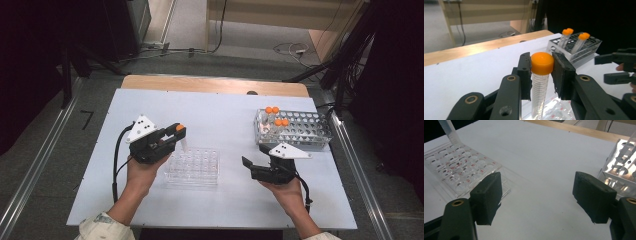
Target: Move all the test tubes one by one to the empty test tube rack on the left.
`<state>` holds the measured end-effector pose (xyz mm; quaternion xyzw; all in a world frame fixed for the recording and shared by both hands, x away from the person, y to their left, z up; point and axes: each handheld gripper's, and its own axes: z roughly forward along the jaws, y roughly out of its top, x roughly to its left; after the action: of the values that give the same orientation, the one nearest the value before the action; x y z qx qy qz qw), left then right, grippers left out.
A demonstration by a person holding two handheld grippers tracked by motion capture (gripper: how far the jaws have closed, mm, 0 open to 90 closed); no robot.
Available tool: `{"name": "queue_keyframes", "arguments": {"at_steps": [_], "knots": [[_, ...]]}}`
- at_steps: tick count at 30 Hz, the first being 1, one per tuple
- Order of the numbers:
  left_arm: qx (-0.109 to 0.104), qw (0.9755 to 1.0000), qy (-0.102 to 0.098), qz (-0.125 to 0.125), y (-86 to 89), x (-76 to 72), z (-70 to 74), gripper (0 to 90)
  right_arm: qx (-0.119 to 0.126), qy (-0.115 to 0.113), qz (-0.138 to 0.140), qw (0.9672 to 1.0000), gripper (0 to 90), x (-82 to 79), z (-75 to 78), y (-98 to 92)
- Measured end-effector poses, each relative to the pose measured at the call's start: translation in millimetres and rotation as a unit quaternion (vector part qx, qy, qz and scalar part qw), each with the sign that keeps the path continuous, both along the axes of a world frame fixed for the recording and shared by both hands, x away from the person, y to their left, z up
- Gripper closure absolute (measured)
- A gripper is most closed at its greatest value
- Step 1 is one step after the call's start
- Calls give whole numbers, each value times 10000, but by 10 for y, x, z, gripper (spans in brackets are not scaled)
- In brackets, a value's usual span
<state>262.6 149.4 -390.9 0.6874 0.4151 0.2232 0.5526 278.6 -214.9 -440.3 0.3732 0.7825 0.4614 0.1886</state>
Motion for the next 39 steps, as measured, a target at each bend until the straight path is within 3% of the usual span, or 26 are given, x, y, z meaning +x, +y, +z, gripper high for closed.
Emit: {"name": "queue_keyframes", "arguments": {"at_steps": [17,26,36,39], "knots": [[30,9996,80,268,261,-45,-54,705,-16,23,-22,10000,224,7,-11,-6],[209,9994,123,232,210,-32,-137,704,-22,44,-22,10000,225,7,-17,-3],[670,9971,178,318,53,-60,-337,702,-18,29,-14,10000,226,1,-10,-5],[646,9973,180,290,54,-69,-365,696,-15,28,-10,10000,226,5,-12,-9]]}}
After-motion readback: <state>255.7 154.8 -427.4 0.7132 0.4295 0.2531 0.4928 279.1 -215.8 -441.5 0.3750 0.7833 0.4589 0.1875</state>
